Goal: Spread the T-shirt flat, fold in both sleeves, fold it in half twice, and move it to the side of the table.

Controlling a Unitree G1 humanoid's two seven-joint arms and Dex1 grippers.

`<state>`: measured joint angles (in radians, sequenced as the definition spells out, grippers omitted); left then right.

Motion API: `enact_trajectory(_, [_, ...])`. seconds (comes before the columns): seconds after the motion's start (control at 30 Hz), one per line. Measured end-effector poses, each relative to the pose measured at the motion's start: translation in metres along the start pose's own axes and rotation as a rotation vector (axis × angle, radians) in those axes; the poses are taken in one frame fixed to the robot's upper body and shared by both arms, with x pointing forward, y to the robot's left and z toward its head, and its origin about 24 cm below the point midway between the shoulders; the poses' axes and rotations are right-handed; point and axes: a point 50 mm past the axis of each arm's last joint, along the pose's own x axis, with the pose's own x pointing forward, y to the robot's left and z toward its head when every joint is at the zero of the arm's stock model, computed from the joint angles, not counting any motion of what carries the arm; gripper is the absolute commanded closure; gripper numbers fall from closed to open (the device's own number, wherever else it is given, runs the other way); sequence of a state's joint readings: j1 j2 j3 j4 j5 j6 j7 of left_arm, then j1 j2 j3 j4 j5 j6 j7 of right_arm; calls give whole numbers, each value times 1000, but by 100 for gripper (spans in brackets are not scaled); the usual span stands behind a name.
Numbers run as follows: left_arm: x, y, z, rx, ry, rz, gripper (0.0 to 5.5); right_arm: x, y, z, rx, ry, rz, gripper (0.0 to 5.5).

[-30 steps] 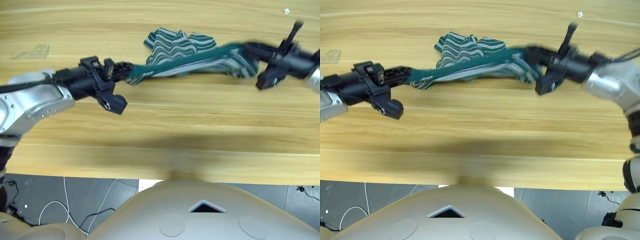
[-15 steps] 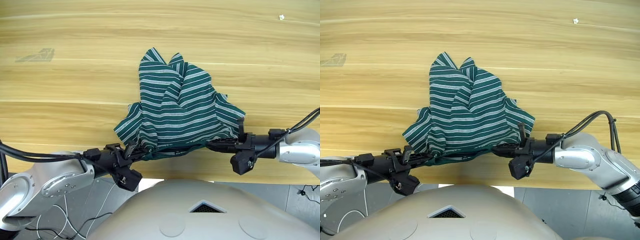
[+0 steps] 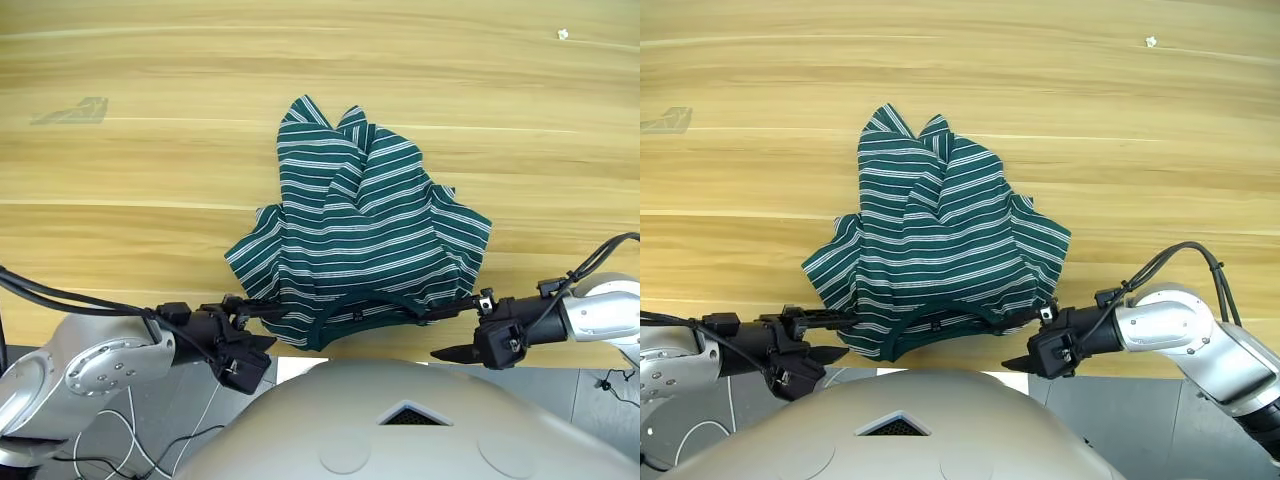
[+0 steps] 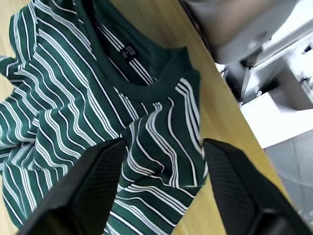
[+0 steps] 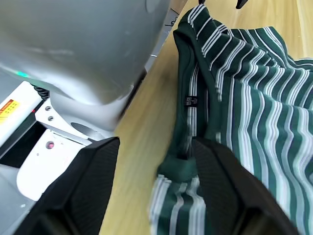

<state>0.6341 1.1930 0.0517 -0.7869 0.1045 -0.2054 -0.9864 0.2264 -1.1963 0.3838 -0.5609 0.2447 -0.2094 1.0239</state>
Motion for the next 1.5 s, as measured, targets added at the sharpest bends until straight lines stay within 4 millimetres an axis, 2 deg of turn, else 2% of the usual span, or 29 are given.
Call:
enact_trajectory(0.07, [-8,20,-4,-96,-87,93,171,0,-27,0,-82,-10,-122,281])
enact_trajectory(0.13, [-19,48,-6,-200,-232,206,129,5,-56,-3,-143,-22,-254,281])
enact_trajectory(0.23, [-30,79,-12,-302,-373,276,62,15,-90,-9,-204,-25,-374,281])
enact_trajectory(0.27, [-30,83,-13,-320,-397,276,51,17,-96,-10,-228,-16,-385,281])
enact_trajectory(0.33, [-28,97,-19,-310,-392,343,11,19,-112,-17,-263,16,-422,281])
enact_trajectory(0.4, [-21,119,-36,-204,-217,503,11,18,-135,-19,-307,42,-490,281])
enact_trajectory(0.43, [-16,131,-47,-144,-119,583,11,17,-149,-24,-320,75,-529,281])
enact_trajectory(0.5, [-6,147,-60,-89,-32,661,11,17,-168,-32,-330,125,-582,281])
enact_trajectory(0.6, [25,178,-86,13,117,754,11,18,-208,-43,-363,236,-687,281])
enact_trajectory(0.67, [47,190,-103,43,200,748,11,24,-228,-46,-363,287,-732,281])
enact_trajectory(0.77, [81,194,-125,96,310,666,11,38,-244,-51,-376,369,-759,281])
enact_trajectory(0.83, [94,200,-132,135,354,645,11,46,-251,-55,-397,441,-776,281])
enact_trajectory(0.9, [99,206,-135,164,379,655,11,56,-254,-55,-403,483,-777,281])
enact_trajectory(1.13, [102,202,-145,162,385,690,11,76,-244,-65,-391,519,-712,281])
enact_trajectory(1.2, [102,201,-146,161,384,697,11,81,-232,-78,-377,561,-672,281])
enact_trajectory(1.33, [104,199,-144,179,363,692,11,79,-225,-86,-406,595,-657,281])
enact_trajectory(1.5, [100,187,-150,148,343,727,11,58,-215,-104,-385,641,-678,281])
